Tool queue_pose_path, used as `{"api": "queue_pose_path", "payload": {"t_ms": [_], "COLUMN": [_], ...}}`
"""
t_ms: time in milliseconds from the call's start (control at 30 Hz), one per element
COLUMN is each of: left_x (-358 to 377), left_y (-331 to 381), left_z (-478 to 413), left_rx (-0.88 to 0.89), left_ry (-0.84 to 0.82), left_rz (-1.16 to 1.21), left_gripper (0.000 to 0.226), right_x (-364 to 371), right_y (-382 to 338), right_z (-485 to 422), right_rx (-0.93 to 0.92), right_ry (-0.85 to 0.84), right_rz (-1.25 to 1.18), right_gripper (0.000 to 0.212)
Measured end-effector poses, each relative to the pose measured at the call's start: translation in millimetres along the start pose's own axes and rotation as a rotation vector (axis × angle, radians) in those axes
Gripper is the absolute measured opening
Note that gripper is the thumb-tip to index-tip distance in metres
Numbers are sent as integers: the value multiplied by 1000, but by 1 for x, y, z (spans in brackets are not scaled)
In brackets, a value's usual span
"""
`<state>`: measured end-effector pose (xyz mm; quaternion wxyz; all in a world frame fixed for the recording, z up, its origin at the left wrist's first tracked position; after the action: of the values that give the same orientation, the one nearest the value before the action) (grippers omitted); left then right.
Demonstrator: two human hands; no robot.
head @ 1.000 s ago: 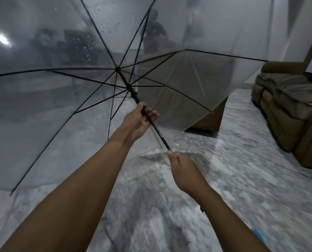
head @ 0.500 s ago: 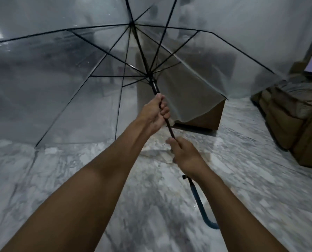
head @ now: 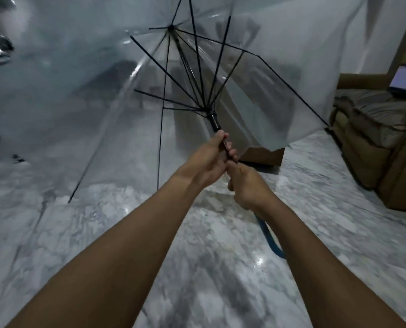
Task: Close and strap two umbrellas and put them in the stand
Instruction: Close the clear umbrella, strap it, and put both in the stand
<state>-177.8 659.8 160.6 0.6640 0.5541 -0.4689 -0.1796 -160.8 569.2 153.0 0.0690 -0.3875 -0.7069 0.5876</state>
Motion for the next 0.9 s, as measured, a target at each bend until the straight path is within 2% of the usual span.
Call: {"api": "queue_pose_path", "payload": {"t_ms": [100,200,300,400,467,600,733,900], "left_x": [-9,-29,-51,-65,-69,-61,-36,-15], "left_y": [-1,2,12,21,23,31,12,-12], "left_z": [-5,-9,-12,-15,-15,-5,4,5], "left_rx": [-2,20,57,83,86,70,-16,-51], "left_ry": [57,113,182,221,239,240,173,121], "left_rz": [-6,21,40,93,84,21,-136,-164], "left_gripper": [30,32,34,35,34,32,32,30], "right_x": [10,19,22,25,25,26,17,17], "right_y": [11,26,45,51,48,41,23,25], "right_z": [-3,5,23,36,37,35,15,5], "right_rx": [33,63,139,128,111,116,76,186], "right_ry": [-21,-47,-114,-173,-147,-118,-59,-43], "right_rz": [-36,-104,-86,126,195,149,98,-172], "right_gripper": [38,17,28,41,44,41,34,30]}}
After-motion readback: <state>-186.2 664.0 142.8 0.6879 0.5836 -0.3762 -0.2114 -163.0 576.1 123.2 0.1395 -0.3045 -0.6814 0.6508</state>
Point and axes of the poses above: each hand's wrist, its own z-axis away from the middle knuckle, its own x-axis out of the palm, y = z × x, the point moved 9 cm from there along -z, towards the middle knuckle, and after that the axes turned 10 degrees about -z, right-handed, at the moved point
